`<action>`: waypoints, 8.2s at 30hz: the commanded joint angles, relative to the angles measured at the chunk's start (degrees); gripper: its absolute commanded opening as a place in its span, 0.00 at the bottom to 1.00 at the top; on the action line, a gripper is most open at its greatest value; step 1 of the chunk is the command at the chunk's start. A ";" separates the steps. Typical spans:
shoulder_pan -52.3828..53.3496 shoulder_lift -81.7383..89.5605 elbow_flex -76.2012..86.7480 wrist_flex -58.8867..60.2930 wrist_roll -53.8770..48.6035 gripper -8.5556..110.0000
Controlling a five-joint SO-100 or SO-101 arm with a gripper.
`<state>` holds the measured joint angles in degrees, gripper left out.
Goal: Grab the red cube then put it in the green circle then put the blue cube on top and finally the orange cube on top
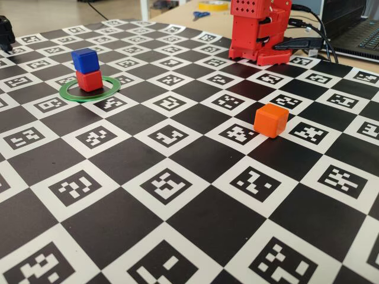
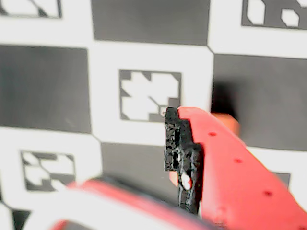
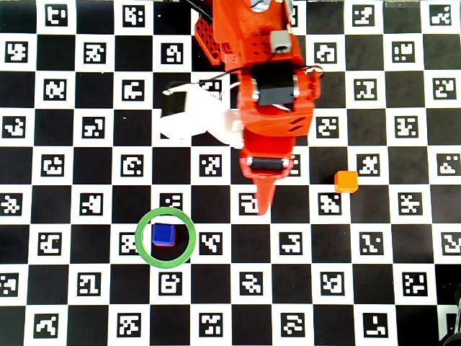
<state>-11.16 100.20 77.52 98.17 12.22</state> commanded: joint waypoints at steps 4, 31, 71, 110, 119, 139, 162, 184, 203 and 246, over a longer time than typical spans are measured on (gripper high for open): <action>-11.60 4.92 -1.76 -0.44 4.92 0.40; -29.18 -26.19 -15.56 -2.55 25.40 0.40; -26.37 -33.13 2.46 -23.20 26.28 0.40; -24.87 -36.04 3.16 -26.28 25.14 0.21; -22.32 -30.15 2.29 -22.41 25.22 0.18; -7.65 -14.77 -1.41 -10.37 15.12 0.15; 16.70 -13.27 -13.01 -0.88 -18.37 0.13; 28.04 -37.62 -42.36 4.31 -29.27 0.13; 31.90 -42.89 -43.42 2.46 -32.96 0.13; 32.52 -44.03 -31.64 -8.00 -33.22 0.13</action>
<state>21.45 53.79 46.41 90.88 -20.83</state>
